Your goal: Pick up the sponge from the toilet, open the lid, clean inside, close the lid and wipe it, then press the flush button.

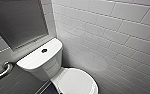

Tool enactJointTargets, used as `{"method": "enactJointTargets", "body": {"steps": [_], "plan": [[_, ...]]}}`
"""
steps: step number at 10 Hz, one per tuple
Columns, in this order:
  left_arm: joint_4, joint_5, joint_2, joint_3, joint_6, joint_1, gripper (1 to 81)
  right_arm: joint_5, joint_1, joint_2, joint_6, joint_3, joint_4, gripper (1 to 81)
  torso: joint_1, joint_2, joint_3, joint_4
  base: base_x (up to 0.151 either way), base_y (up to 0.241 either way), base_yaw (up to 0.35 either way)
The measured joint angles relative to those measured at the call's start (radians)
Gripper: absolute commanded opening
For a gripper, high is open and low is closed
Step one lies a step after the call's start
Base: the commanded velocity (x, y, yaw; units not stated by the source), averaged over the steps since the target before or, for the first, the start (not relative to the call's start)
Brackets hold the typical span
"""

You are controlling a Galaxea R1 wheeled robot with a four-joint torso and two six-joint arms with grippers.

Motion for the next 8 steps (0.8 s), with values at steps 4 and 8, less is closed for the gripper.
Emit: {"method": "enactJointTargets", "body": {"steps": [4, 8], "plan": [[0.000, 0.005, -0.006, 0.005, -0.128, -0.002, 81.1, 0.000, 0.001, 0.000, 0.000, -0.001, 0.000, 1.0, 0.000, 0.000, 0.013, 0.000, 0.000, 0.000, 0.000], [-0.001, 0.001, -0.027, 0.032, -0.249, -0.010, 81.1, 0.000, 0.001, 0.002, 0.000, -0.001, 0.000, 1.0, 0.000, 0.000, 0.013, 0.000, 0.000, 0.000, 0.000]]}}
